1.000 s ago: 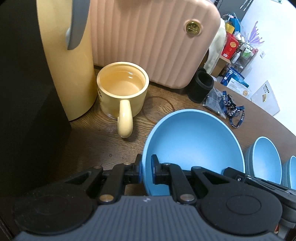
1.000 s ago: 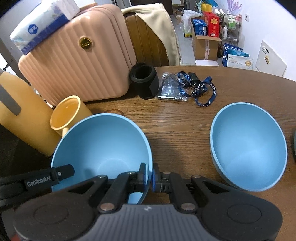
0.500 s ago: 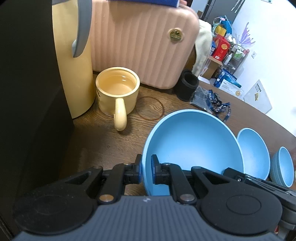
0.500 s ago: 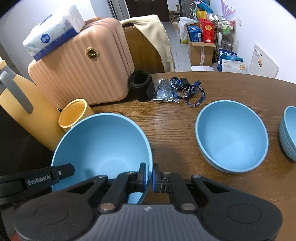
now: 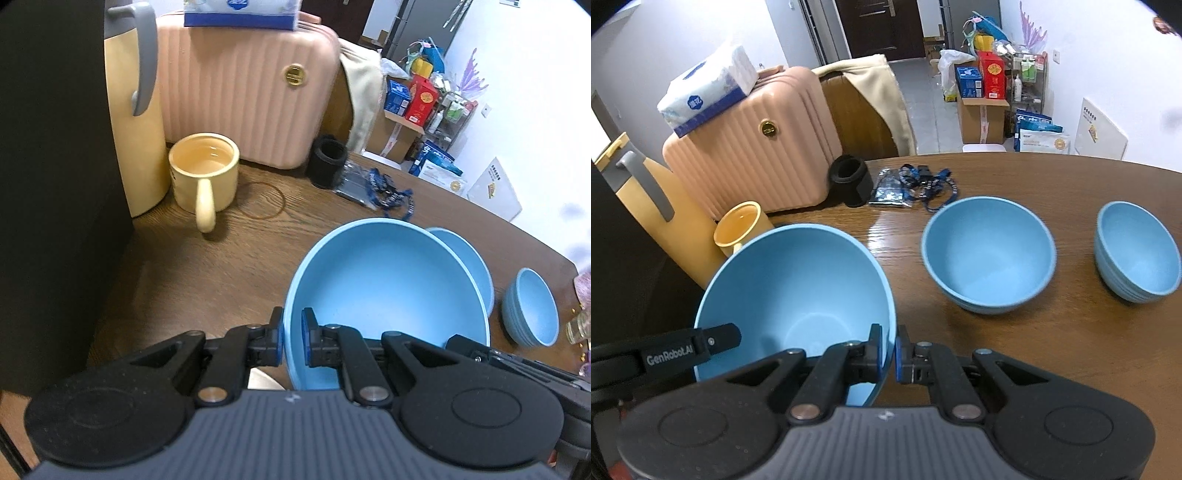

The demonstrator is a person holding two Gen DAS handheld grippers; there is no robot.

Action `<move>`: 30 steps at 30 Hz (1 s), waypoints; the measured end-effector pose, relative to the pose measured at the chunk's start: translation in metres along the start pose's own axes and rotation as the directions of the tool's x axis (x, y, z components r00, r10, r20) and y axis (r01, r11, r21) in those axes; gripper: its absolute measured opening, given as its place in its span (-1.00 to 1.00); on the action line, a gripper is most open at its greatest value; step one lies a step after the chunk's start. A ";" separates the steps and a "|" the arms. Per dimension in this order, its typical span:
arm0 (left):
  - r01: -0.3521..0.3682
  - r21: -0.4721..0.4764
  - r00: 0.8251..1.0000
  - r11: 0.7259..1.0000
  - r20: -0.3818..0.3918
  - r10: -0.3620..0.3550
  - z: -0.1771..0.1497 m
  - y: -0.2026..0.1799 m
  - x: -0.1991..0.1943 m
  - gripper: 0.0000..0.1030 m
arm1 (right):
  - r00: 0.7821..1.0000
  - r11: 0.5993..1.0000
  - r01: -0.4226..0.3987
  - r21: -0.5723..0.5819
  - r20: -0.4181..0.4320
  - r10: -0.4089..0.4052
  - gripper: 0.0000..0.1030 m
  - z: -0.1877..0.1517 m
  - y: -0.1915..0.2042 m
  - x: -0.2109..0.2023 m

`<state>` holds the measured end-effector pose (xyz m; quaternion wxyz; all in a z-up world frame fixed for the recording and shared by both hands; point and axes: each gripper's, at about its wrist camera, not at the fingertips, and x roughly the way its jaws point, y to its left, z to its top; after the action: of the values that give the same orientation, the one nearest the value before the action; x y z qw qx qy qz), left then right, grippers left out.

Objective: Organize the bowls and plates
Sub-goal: 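Lift the blue bowl with both grippers and carry it toward the other bowls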

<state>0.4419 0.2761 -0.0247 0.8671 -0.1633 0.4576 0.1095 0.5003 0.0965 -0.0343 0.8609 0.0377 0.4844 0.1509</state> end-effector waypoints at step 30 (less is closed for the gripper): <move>0.040 0.095 0.999 0.995 -0.040 -0.036 -0.120 -0.114 -0.032 -0.80 | 0.998 0.997 0.056 0.054 -0.009 -0.056 -0.88 -0.088 -0.131 -0.072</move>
<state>0.3720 0.1235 -0.0400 0.8669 -0.1323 0.4759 0.0677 0.4201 -0.0572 -0.0489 0.8617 0.0470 0.4923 0.1136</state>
